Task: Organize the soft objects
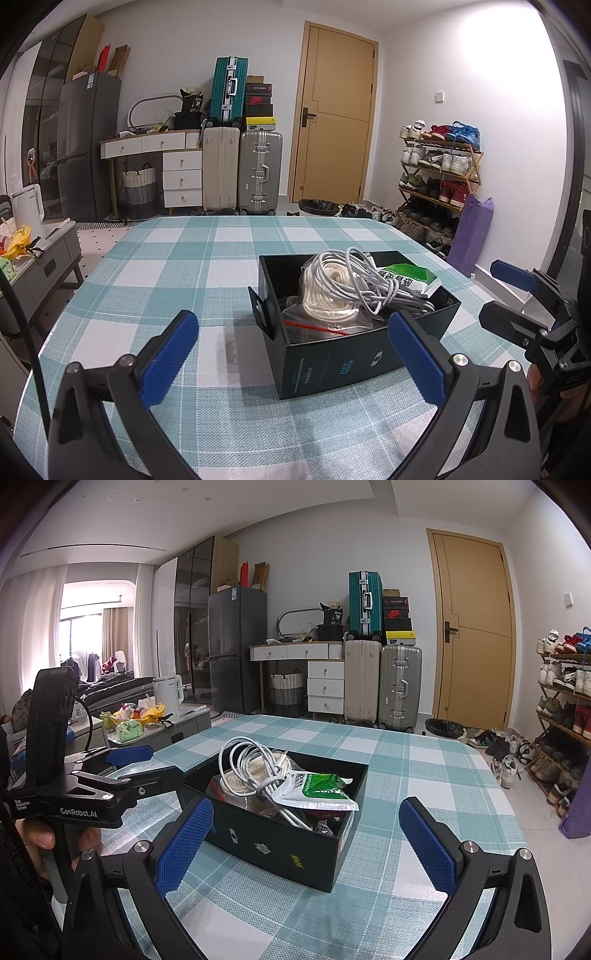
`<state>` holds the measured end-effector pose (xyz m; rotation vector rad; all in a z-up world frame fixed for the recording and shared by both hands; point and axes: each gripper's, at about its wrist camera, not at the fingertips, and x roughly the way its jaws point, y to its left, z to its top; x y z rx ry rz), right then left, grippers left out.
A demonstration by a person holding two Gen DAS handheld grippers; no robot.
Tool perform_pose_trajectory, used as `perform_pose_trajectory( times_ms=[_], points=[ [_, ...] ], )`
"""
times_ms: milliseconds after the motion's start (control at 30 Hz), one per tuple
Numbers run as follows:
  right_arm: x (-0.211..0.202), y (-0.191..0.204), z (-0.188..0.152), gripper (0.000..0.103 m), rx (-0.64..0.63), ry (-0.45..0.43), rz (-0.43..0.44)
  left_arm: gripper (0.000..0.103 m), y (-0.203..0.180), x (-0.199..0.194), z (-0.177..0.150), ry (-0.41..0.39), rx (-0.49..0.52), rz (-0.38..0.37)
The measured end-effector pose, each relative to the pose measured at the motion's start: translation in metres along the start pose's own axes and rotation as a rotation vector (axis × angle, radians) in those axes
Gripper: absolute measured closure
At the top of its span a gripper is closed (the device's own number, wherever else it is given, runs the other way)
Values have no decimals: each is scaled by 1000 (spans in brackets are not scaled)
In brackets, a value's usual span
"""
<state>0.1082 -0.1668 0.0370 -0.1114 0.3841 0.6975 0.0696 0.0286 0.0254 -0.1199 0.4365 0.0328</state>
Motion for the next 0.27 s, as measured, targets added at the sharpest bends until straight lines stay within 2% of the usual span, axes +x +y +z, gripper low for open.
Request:
perform_pose_trajectory(
  times_ms=[267],
  points=[
    [0,0,0,1,0,1,0,0,1,0,0,1,4,-3]
  ],
)
